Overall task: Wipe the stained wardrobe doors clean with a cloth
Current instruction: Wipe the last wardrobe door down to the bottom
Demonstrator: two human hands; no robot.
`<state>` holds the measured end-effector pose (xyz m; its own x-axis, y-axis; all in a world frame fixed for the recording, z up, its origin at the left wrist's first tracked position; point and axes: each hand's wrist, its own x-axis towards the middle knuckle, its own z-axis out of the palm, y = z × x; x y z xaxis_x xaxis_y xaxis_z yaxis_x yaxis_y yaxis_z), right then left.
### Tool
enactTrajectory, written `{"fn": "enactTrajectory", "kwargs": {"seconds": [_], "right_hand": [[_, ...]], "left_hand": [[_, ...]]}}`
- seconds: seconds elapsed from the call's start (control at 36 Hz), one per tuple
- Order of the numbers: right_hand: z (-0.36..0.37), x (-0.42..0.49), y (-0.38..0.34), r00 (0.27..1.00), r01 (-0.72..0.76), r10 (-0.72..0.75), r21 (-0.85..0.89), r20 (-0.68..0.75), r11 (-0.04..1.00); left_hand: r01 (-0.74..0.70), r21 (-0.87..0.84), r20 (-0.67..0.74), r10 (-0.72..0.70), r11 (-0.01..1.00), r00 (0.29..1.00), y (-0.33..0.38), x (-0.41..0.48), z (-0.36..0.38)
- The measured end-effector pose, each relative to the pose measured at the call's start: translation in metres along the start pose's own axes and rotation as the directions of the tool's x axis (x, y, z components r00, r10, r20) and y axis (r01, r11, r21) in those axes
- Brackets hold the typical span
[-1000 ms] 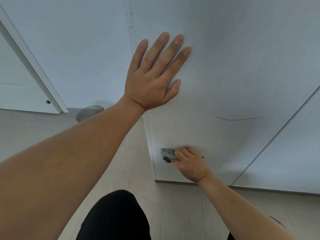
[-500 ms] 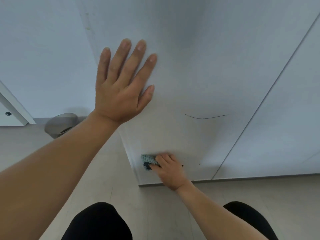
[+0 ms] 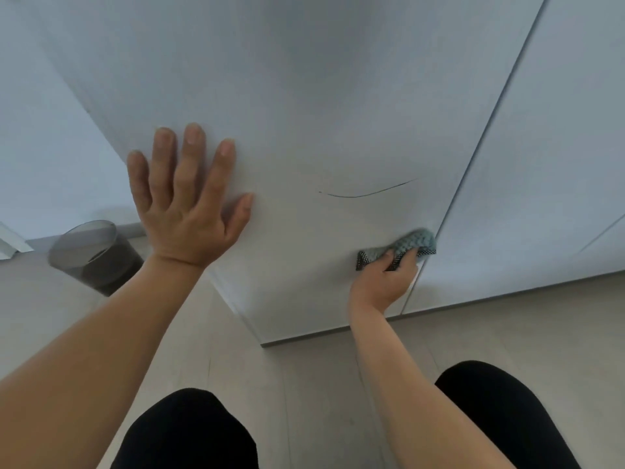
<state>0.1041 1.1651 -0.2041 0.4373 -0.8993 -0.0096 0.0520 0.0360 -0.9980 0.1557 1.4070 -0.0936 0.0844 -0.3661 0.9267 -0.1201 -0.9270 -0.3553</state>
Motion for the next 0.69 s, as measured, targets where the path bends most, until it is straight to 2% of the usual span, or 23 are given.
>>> {"fn": "enactTrajectory", "kwargs": {"seconds": [0.06,0.11,0.14,0.19,0.31,0.42,0.47,0.61,0.69], "right_hand": [[0.0,0.004,0.025,0.986,-0.165,0.163,-0.039,-0.031,0.986],[-0.006,0.007,0.045,0.936,-0.35,0.346,-0.081,-0.065,0.933],[-0.009,0.008,0.051,0.918,-0.395,0.39,-0.105,-0.065,0.913],[-0.015,0.009,0.056,0.917,-0.399,0.397,-0.116,-0.047,0.909],[-0.011,0.011,0.043,0.972,-0.234,0.236,-0.055,0.02,0.971],[0.001,0.009,0.043,0.988,-0.153,0.152,-0.062,-0.02,0.986],[0.004,0.009,0.051,0.982,-0.189,0.185,-0.112,-0.042,0.976],[-0.008,0.025,0.09,0.919,-0.388,0.391,-0.253,-0.04,0.886],[-0.026,0.023,0.106,0.908,-0.396,0.418,-0.297,0.011,0.869]], "left_hand": [[-0.005,-0.005,0.009,0.005,1.0,1.0,0.0,-0.001,0.0],[0.006,-0.003,0.012,-0.006,1.0,1.0,0.0,-0.002,0.0],[0.008,-0.002,0.01,-0.008,1.0,1.0,0.0,-0.002,-0.001],[0.007,-0.004,0.012,-0.007,1.0,1.0,0.002,-0.001,-0.001],[0.008,0.004,0.013,-0.008,1.0,1.0,0.002,-0.001,-0.001],[0.008,0.002,0.022,-0.008,1.0,1.0,0.002,0.0,-0.003],[0.01,0.01,0.018,-0.01,1.0,1.0,0.002,-0.001,-0.002],[0.003,0.012,0.018,-0.003,1.0,1.0,0.003,0.0,-0.002],[0.01,0.021,0.025,-0.011,1.0,1.0,0.003,0.0,-0.003]]}}
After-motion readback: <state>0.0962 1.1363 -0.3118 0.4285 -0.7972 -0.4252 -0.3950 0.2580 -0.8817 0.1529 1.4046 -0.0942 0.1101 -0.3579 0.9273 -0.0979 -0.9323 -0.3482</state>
